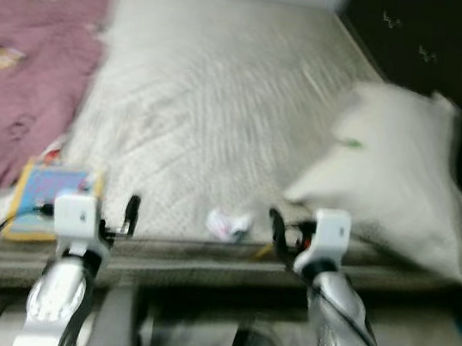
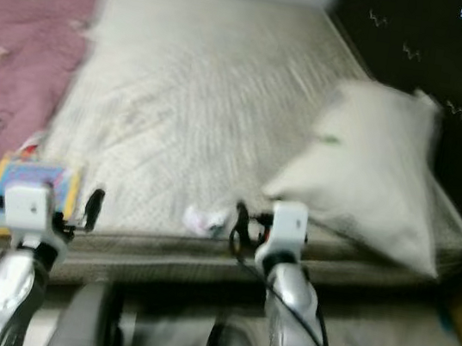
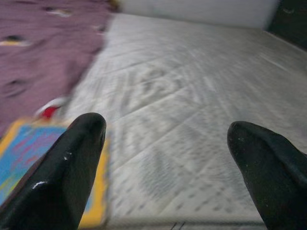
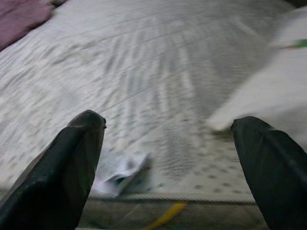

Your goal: Clean up the room

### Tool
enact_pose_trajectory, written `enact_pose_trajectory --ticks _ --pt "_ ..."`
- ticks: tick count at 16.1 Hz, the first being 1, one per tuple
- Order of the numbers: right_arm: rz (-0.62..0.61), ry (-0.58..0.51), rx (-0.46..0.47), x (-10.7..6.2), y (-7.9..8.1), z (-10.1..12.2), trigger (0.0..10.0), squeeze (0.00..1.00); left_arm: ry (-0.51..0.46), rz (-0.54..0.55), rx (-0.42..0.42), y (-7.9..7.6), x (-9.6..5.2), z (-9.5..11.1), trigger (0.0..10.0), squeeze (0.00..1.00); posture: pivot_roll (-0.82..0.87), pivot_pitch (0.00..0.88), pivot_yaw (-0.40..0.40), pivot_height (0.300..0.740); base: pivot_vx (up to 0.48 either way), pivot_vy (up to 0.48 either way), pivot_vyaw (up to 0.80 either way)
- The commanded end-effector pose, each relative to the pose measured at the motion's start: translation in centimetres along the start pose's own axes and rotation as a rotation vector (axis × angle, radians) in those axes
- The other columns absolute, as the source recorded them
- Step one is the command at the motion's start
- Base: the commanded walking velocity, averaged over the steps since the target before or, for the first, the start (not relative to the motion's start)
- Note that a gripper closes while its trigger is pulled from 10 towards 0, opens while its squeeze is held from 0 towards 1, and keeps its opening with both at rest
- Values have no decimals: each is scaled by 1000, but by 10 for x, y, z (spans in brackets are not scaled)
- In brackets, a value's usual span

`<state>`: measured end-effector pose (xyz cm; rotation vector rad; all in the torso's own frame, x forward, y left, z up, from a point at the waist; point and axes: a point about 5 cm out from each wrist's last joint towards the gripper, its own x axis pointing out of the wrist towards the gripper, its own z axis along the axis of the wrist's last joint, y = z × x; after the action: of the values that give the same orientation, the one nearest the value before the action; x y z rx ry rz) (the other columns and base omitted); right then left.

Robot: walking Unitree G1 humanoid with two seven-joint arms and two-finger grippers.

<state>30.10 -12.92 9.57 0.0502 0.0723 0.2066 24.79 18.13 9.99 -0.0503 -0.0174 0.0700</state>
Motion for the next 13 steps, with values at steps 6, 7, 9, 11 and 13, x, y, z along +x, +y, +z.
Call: enact_pose_trajectory --ticks 6,7,9,11,13 --pt "39 42 -31 -2 4 -9 10000 0 61 29 -4 4 -5 -13 10000 0 47 162 -79 604 0 0 400" --pt "39 42 -29 -2 4 -9 10000 0 60 28 -4 4 -5 -13 10000 0 47 162 -79 604 0 0 800" --pt "36 41 -10 -1 4 -9 10000 0 61 22 -5 3 -5 -14 10000 0 48 160 -80 604 0 0 0" --pt "36 42 -10 -1 4 -9 10000 0 60 5 -23 2 -5 -13 10000 0 47 159 -79 604 0 0 0" --pt "39 39 -7 -1 4 -10 10000 0 61 2 -27 1 -5 -13 10000 0 47 159 -79 604 0 0 0"
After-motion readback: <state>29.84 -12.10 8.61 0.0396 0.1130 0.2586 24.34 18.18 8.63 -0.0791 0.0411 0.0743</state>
